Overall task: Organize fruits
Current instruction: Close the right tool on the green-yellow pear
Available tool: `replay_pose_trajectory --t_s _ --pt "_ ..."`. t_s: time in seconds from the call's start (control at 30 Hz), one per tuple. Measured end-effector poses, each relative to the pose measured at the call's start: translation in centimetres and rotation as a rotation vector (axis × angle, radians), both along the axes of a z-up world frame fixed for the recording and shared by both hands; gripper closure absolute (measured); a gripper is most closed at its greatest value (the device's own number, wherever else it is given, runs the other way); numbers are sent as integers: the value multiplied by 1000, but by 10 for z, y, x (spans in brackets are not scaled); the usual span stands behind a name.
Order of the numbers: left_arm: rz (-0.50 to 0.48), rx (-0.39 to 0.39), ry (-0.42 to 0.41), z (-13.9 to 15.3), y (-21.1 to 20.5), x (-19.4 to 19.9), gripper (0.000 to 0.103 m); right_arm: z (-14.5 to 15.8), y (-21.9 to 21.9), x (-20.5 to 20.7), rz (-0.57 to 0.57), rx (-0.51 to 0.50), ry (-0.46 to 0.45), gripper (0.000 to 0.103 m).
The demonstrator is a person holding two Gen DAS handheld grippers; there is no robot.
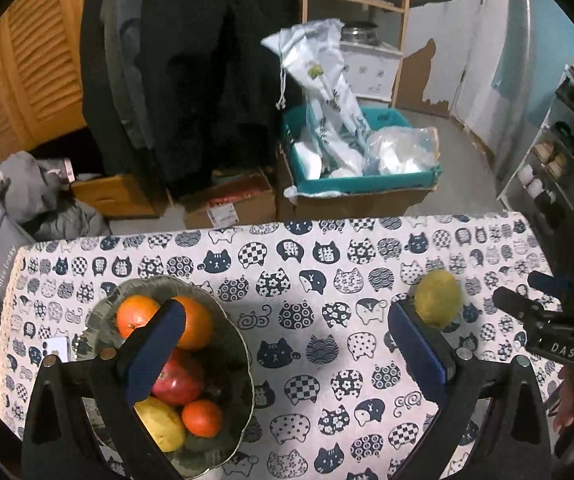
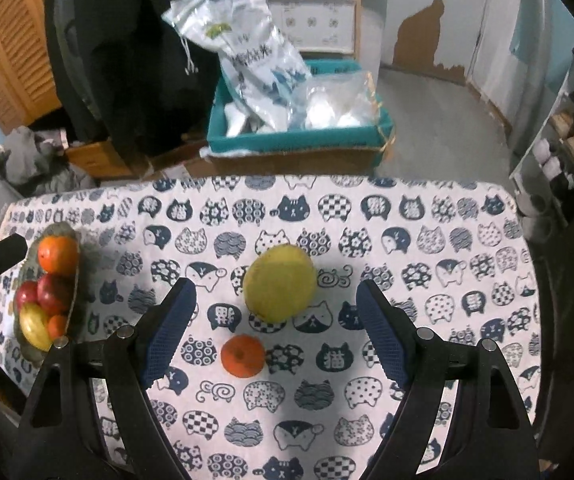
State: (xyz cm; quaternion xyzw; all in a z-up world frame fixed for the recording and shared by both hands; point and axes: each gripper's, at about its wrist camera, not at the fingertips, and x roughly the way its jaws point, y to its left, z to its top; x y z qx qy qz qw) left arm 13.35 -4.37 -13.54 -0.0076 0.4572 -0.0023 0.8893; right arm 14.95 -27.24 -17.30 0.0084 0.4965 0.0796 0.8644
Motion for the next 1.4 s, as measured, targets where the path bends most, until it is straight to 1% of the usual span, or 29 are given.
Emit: replay_pose_trajectory --t_s 0.1,0.2,0.33,0.57,0.73,0.9,1.03,1.17,1.4 --pt "10 -12 25 -16 -1 10 1 -18 4 13 -2 -16 44 22" --pt "12 -25 71 -34 -3 21 1 -37 7 24 -8 -30 86 22" --pt "9 -19 113 -56 -5 33 1 -63 7 41 -21 -14 150 22" --pt "17 -11 170 -89 -5 53 1 -93 7 60 -44 4 220 22" --pt "25 -22 205 -104 -4 59 1 -109 7 66 -52 15 254 22" --pt "11 -22 209 -108 -10 63 1 -125 10 69 -54 20 282 22" --pt "-4 -25 212 -109 -16 64 1 -132 12 73 -42 21 301 26" --pt "-16 -34 216 -108 -19 61 1 -130 13 72 -31 0 283 27" --pt "-44 -69 217 -103 -31 56 1 -102 3 52 -26 -37 196 27"
